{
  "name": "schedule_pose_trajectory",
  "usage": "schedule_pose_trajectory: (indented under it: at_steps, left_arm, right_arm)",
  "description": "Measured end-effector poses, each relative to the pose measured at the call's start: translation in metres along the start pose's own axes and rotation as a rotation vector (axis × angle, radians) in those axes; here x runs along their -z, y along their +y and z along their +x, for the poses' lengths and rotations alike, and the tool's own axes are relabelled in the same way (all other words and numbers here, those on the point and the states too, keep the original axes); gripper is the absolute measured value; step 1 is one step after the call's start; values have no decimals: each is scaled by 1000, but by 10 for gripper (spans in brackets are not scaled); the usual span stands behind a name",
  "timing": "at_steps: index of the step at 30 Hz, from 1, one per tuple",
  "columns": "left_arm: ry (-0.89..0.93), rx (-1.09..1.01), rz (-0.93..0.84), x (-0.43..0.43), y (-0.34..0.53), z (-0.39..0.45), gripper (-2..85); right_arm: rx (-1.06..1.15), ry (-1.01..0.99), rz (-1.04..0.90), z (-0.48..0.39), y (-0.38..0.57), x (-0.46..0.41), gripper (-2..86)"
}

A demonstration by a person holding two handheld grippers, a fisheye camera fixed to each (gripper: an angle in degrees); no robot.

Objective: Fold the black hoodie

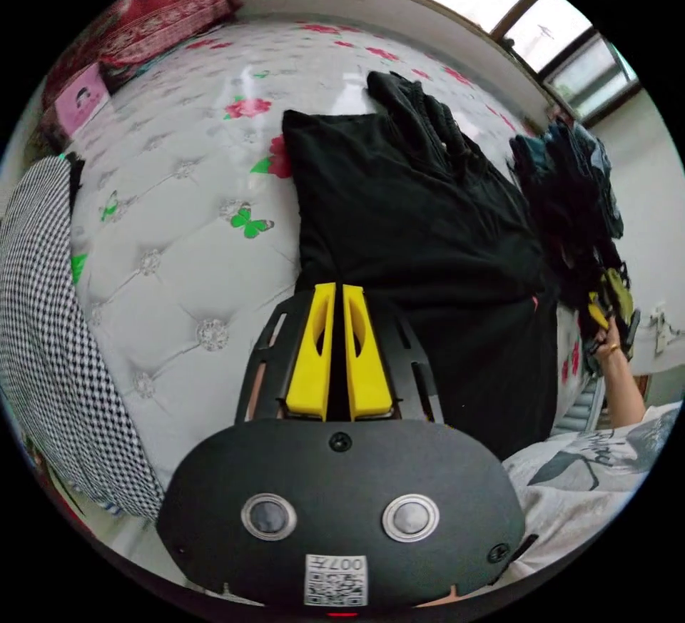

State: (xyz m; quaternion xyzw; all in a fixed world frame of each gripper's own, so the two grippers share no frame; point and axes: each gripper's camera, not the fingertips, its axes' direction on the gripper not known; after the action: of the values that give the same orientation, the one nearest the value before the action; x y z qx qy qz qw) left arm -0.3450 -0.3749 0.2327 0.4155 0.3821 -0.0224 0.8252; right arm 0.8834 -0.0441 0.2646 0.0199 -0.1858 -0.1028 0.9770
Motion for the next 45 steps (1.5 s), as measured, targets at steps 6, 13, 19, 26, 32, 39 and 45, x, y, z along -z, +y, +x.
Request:
schedule_pose_trajectory:
  at_steps: [6, 13, 19, 26, 32, 39, 45]
  left_arm:
    - [77, 186, 31, 36, 43, -25, -9]
    - [76, 422, -14, 54, 122, -58, -9]
    - [95, 457, -2, 58, 140, -66, -10]
    - [178, 383, 85, 66, 121, -73, -9]
    - [242, 332, 151, 68, 107, -93, -3]
    - [241, 288, 150, 61, 90, -144, 29]
    - [300, 104, 215, 51, 0, -153, 47]
  right_arm:
    - [-210, 8, -9, 91, -42, -10, 76]
    - [-531, -458, 11, 162, -25, -31, 6]
    - [-216, -736, 283, 94, -18, 66, -2]
    - [768, -860, 322, -174, 97, 191, 2]
    - [1338, -757, -43, -359, 349, 116, 23]
    - [1474, -546, -338, -365, 483, 28, 32]
    - [1193, -394, -255, -364, 406, -18, 35]
